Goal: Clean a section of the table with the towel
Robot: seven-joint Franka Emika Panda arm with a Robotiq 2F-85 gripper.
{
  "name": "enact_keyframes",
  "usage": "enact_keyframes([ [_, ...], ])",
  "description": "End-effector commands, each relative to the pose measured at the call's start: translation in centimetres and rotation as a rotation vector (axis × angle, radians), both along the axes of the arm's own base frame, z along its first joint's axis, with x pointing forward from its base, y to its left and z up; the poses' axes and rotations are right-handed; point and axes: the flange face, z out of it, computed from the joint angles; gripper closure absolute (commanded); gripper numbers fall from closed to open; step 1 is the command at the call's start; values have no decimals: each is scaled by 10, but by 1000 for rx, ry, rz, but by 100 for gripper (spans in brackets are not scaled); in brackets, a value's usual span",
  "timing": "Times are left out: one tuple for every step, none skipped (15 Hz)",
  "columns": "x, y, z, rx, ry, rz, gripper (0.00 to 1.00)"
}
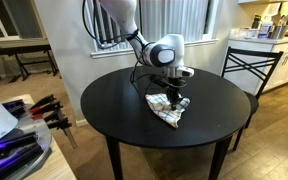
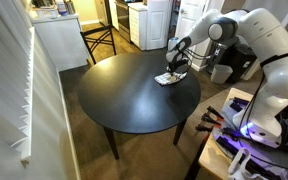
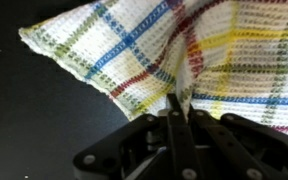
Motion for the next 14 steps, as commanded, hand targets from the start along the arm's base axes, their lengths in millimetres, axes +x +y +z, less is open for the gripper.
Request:
enact_keyframes([
  [21,49,-13,48,-7,46,96],
  [30,72,-15,60,-7,79,96],
  [38,96,-17,74,-6,113,96],
  [45,119,-18,86,-7,146,96],
  [51,148,-19,99,-8,189,96],
  [56,172,-20,104,-8,224,96],
  [59,201,-22,116,-5,273,96],
  [61,226,-24,122,0,313,96],
  [61,252,-26,129,6,354,96],
  [60,275,-28,129,12,389,96],
  [59,297,-31,135,21,425,96],
  [56,316,-32,136,29,457,96],
  [53,333,-36,133,41,490,96],
  [50,347,-40,127,53,518,96],
])
